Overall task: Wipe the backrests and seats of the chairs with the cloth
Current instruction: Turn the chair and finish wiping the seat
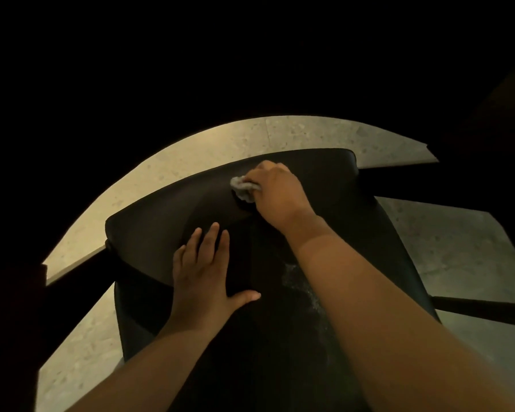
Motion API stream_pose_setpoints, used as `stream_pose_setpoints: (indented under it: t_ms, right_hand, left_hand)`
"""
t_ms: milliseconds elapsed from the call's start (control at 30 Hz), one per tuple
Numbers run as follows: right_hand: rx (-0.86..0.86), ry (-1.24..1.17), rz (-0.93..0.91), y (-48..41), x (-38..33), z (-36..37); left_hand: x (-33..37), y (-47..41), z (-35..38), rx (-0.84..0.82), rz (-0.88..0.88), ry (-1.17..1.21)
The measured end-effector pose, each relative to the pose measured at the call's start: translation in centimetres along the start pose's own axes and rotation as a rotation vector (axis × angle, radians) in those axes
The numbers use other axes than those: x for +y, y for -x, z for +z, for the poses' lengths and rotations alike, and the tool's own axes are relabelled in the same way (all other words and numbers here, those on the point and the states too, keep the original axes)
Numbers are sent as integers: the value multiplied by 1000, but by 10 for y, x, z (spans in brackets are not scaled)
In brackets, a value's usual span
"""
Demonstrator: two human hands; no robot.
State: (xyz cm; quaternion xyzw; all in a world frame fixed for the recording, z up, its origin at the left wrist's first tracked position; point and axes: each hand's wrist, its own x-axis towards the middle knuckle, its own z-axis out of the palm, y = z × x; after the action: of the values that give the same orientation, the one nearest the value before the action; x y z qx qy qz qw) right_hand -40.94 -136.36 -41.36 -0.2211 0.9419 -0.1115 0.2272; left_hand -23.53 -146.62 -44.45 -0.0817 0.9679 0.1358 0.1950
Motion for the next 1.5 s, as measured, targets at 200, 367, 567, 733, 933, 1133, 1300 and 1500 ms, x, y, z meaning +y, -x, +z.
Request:
stream_pose_setpoints:
  t_ms: [200, 367, 567, 733, 933, 1133, 1300, 1500]
  right_hand:
    - [-149, -51, -49, 37, 22, 0]
    - [-79, -68, -21, 83, 40, 5]
    - [-107, -64, 57, 101, 41, 8]
    - [-82, -53, 98, 96, 32, -3]
    - [-133, -125, 122, 25, -14, -1]
    - [44, -155, -39, 66, 2, 21]
    - [-300, -29, -33, 120, 37, 19]
    - [188, -150, -3, 130, 31, 13]
  left_hand:
    - [0, 1, 0, 12, 0, -16]
    - [0, 1, -1, 14, -3, -18]
    - [2, 2, -5, 4, 2, -23]
    - [1, 6, -6, -23, 48, -22]
    - [-16, 19, -1, 55, -6, -59]
    - [-24, 17, 1, 63, -60, 1]
    - [-22, 19, -5, 42, -58, 24]
    - [-20, 20, -6, 28, -67, -10]
